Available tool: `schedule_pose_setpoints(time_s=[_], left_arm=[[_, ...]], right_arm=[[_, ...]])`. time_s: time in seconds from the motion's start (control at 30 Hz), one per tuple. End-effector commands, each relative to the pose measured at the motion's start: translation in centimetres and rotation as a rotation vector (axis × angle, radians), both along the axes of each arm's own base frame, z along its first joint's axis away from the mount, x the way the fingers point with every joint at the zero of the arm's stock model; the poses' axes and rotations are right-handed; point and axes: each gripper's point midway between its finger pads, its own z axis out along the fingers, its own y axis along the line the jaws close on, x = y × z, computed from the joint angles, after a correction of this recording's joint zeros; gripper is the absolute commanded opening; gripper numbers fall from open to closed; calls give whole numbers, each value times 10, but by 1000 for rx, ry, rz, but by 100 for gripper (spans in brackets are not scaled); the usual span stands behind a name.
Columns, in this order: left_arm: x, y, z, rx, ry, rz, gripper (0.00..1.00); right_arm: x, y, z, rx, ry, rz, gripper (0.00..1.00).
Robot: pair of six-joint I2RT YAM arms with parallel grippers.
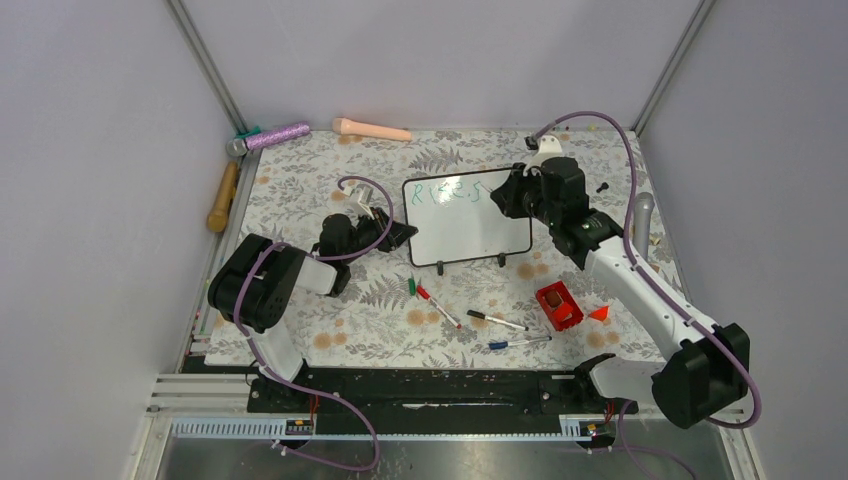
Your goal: Write a sentence on the whiteboard
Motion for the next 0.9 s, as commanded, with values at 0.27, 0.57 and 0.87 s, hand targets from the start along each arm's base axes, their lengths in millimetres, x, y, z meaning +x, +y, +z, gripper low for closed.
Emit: schedule_pose_setpoints(time_s=[0.27,0.57,0.87], left_arm=[[13,3,9,-14,-32,36,0],[13,3,10,-5,-36,35,0],[13,0,8,7,-31,29,0]], right_arm=[[14,-12,5,-68,-153,2,0],[39,-12,-12,-118,-108,-41,0],[48,-15,-14,-137,-104,-72,0]])
